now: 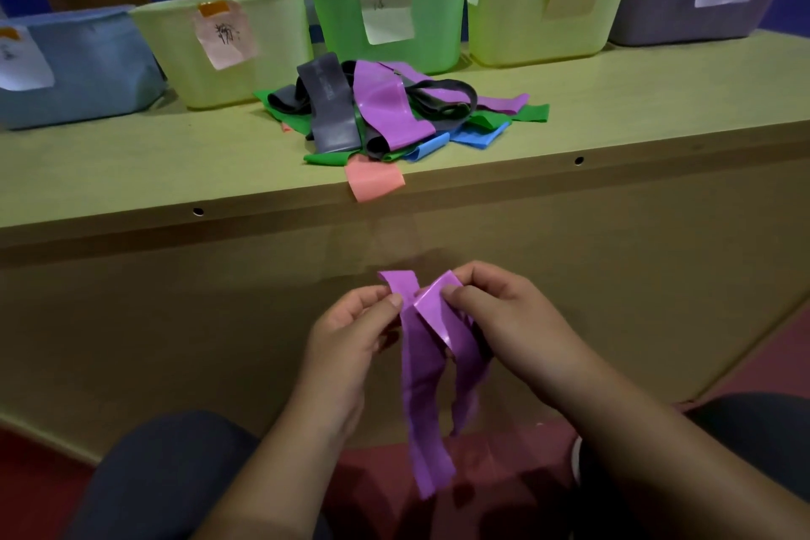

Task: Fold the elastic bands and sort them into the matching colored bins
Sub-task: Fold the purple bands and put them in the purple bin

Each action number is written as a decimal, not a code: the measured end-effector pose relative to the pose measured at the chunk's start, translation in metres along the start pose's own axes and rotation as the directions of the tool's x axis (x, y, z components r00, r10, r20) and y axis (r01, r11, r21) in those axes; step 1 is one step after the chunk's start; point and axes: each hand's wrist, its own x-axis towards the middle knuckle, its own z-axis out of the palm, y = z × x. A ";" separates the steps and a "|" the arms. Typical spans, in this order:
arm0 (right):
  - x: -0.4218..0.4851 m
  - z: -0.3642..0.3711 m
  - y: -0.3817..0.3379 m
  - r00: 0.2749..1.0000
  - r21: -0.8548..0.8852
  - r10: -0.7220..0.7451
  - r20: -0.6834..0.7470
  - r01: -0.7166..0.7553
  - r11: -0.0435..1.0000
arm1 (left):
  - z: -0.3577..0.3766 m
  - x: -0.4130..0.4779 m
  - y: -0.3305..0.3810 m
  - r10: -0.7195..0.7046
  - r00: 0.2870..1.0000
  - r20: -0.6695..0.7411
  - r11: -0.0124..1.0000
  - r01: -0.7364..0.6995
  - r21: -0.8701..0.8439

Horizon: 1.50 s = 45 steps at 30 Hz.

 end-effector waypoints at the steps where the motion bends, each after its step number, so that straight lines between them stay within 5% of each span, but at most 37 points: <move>1: 0.000 0.001 0.000 1.000 0.010 0.007 0.010 -0.007 1.000 | 0.000 -0.001 0.001 -0.028 1.000 0.012 0.998 0.029 -0.051; 10: -0.005 -0.001 0.004 0.998 -0.008 0.029 0.050 -0.029 1.000 | 0.007 -0.002 0.003 -0.182 0.977 0.108 0.950 0.203 -0.238; 23: 0.000 -0.017 0.022 0.986 0.134 0.158 -0.049 -0.150 0.980 | 0.017 0.001 -0.011 -0.174 0.982 0.075 0.979 0.180 -0.092; 28: 0.003 -0.017 0.021 0.991 0.068 0.113 -0.073 -0.108 0.992 | 0.018 0.004 -0.016 -0.113 0.993 0.025 0.994 0.113 -0.002; 32: 0.004 -0.014 0.019 0.999 -0.179 0.044 -0.007 -0.044 0.983 | 0.018 0.004 -0.019 -0.061 0.998 0.013 0.990 0.059 0.128; 35: 0.006 -0.009 0.020 0.997 -0.156 0.026 0.066 -0.015 0.988 | 0.018 0.000 -0.020 -0.049 0.998 0.030 0.977 0.042 0.209; 39: 0.009 -0.005 0.028 0.997 -0.125 0.032 0.069 -0.023 0.992 | 0.014 -0.003 -0.022 -0.082 0.995 0.059 0.975 0.068 0.214; 45: 0.016 -0.011 0.029 0.996 -0.397 -0.006 0.090 0.041 0.917 | 0.005 0.003 -0.021 -0.218 0.972 0.084 0.973 0.209 0.103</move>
